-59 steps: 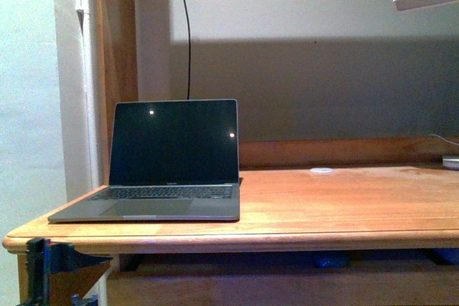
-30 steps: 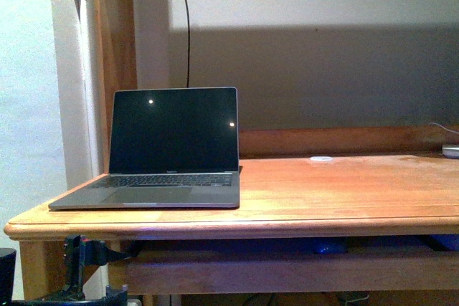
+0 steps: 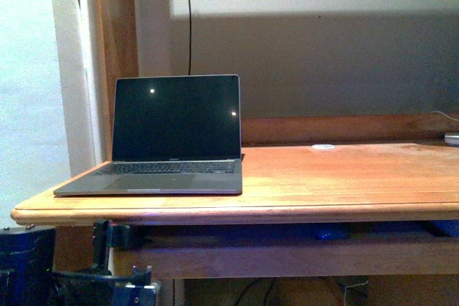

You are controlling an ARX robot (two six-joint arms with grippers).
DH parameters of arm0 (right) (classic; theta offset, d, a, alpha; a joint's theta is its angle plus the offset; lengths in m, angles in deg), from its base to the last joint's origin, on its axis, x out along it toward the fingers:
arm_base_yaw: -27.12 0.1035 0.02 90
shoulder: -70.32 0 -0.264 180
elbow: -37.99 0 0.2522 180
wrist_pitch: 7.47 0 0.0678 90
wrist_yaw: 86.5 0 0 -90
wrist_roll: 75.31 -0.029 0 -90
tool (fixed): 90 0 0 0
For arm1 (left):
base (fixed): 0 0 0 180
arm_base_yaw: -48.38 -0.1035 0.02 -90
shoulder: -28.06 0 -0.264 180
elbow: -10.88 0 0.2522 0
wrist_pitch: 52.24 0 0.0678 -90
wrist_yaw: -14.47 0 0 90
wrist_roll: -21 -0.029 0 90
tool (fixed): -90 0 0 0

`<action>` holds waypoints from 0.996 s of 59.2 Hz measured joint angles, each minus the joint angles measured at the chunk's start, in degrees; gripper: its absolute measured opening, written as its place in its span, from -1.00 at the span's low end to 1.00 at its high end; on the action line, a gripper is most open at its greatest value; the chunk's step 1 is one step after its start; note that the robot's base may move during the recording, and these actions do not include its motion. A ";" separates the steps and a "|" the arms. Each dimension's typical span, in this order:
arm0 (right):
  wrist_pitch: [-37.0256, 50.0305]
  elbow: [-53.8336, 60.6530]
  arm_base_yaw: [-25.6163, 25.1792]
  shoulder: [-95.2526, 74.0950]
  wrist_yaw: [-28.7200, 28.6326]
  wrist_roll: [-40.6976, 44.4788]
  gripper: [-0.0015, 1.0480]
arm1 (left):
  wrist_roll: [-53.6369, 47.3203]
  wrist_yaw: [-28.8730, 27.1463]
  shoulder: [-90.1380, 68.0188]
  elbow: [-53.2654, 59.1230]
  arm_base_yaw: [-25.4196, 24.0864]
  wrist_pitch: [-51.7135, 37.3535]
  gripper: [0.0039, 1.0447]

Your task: Place mouse

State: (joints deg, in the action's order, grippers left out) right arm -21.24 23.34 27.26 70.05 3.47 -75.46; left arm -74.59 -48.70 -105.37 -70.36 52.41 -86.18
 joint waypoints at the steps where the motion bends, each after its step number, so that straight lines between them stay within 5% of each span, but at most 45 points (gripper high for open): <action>1: 0.00 0.00 0.00 0.00 0.00 -0.02 0.86 | 1.22 -0.74 0.90 0.39 0.35 1.46 0.86; 17: 0.00 0.00 0.00 0.00 0.02 0.00 0.86 | 17.18 -7.76 11.78 6.05 4.20 22.10 0.86; 42: 0.00 0.00 0.00 0.00 0.00 -0.02 0.86 | 39.93 1.40 31.89 24.30 14.49 33.64 0.86; 52: 0.00 0.00 0.00 0.00 0.00 -0.02 0.86 | 64.37 5.84 37.40 27.65 16.02 29.38 0.86; 59: 0.00 0.00 0.00 0.00 0.02 -0.02 0.86 | 87.32 3.15 40.33 29.57 15.41 20.55 0.86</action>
State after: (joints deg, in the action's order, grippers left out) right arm -21.24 23.34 27.26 70.05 3.49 -75.48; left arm 12.72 -45.56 -65.04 -40.79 67.82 -65.63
